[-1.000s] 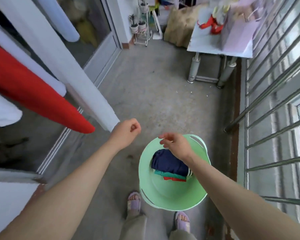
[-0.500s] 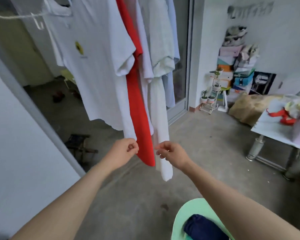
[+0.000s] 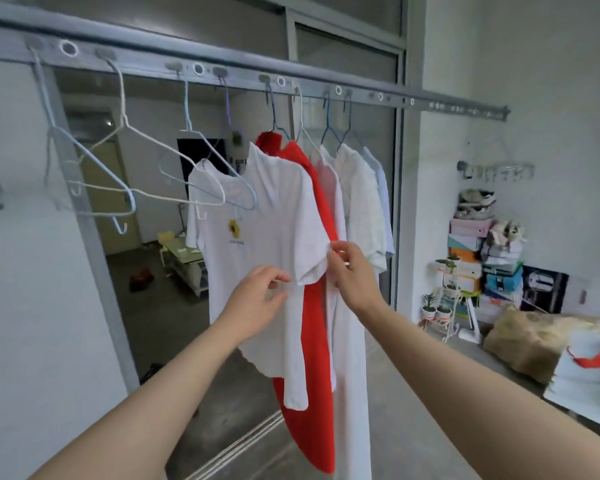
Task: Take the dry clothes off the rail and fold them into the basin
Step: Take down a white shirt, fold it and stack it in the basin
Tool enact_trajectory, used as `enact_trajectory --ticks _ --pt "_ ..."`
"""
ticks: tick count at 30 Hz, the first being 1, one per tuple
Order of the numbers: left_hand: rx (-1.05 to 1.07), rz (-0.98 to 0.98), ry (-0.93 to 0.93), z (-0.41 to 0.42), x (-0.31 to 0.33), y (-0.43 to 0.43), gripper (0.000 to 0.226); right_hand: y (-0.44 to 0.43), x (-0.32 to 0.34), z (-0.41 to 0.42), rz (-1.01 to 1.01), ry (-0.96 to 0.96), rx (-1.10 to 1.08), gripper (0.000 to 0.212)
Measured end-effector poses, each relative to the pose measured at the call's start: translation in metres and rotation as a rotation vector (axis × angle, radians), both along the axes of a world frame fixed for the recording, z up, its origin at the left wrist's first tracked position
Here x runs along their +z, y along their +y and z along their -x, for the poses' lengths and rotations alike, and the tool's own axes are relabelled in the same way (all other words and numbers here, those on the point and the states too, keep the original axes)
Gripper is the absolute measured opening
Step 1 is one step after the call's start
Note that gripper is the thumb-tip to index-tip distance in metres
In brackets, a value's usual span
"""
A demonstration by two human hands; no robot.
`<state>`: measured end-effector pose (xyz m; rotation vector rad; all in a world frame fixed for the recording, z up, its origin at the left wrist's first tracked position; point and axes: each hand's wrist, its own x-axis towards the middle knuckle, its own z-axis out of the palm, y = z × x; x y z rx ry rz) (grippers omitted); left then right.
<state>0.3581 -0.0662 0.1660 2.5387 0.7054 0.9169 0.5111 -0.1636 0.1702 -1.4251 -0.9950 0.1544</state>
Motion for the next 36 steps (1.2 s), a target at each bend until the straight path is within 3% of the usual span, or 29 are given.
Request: enact_trajectory --ticks 4,10,15,18,22,28,33,36 --pt "-0.016 -0.062 -0.139 -0.017 0.048 0.012 0.029 0.014 0.055 -0.003 -0.094 -0.069 -0.053 0.028" --pt "-0.015 -0.025 -0.312 -0.037 0.107 0.027 0.037 0.052 0.102 -0.009 0.004 -0.297 -0.104 0.046" --pt "0.036 -0.167 -0.148 -0.055 0.117 0.026 0.043 0.072 0.121 -0.008 0.006 -0.443 -0.173 0.037" --pt "0.071 -0.127 -0.127 -0.061 0.106 0.033 0.056 0.075 0.124 -0.010 0.011 -0.442 -0.187 0.023" --pt "0.213 0.000 -0.183 -0.062 0.090 0.042 0.076 0.072 0.118 -0.018 0.058 -0.486 -0.164 0.022" --pt "0.247 0.175 -0.535 -0.068 0.098 0.052 0.062 0.062 0.111 -0.031 0.210 -0.537 -0.151 0.018" --pt "0.267 0.224 -0.726 -0.072 0.125 0.064 0.039 0.051 0.105 -0.037 0.324 -0.289 0.211 0.006" --pt "0.227 0.282 -0.749 -0.070 0.138 0.068 0.024 0.047 0.107 -0.038 0.383 -0.306 0.307 0.023"
